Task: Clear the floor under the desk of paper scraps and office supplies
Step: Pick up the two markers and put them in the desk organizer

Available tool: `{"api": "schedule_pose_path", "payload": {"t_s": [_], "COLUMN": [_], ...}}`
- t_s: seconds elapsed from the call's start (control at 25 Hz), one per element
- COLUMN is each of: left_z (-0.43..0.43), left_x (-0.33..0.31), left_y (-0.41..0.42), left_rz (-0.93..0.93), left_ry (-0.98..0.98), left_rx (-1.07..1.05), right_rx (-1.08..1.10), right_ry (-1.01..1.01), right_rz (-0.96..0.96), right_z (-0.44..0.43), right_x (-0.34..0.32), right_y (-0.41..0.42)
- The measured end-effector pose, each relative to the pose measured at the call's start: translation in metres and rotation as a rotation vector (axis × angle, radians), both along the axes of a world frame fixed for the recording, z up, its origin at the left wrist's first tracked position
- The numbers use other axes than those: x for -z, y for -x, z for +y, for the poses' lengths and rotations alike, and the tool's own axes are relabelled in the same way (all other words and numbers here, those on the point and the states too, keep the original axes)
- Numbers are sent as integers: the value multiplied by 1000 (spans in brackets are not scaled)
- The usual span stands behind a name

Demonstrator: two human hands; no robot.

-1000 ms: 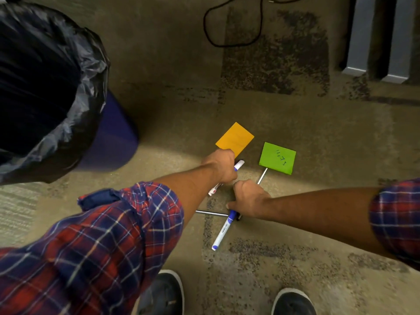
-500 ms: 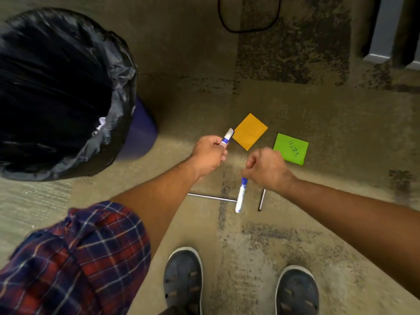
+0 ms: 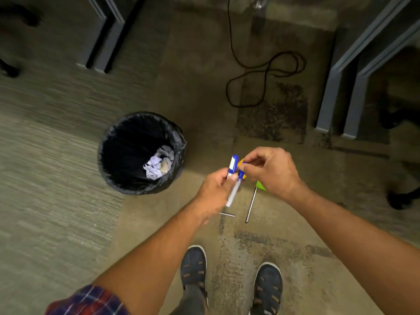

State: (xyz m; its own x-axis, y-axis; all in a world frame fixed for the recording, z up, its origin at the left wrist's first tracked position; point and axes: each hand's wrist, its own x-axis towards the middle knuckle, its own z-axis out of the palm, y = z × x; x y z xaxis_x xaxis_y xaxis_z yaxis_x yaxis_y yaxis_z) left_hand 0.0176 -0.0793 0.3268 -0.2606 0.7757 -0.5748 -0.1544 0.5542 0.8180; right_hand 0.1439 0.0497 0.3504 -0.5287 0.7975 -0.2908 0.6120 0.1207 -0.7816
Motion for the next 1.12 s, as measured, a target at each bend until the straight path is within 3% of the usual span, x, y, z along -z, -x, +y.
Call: {"api": "schedule_pose_path", "payload": {"t_s": [0.16,0.52,0.72,1.12], "left_z": [1,-2,-2,9], "left_x": [-124,-367,-427,-459], "left_y": [-4,1,25,165], "left_rz": [-70,31,124,97], "left_ry": [-47,-77,-87,-74], "left_rx": [26,112,141,222], "right_rx": [-59,-136,-208,-96], "right_ry": [49,94,153,189], "right_rz": [119,300,299,271], "right_z": [1,3,1,0], "right_x": [-119,-333,-389,-429], "right_y": [-2,-10,16,146]}}
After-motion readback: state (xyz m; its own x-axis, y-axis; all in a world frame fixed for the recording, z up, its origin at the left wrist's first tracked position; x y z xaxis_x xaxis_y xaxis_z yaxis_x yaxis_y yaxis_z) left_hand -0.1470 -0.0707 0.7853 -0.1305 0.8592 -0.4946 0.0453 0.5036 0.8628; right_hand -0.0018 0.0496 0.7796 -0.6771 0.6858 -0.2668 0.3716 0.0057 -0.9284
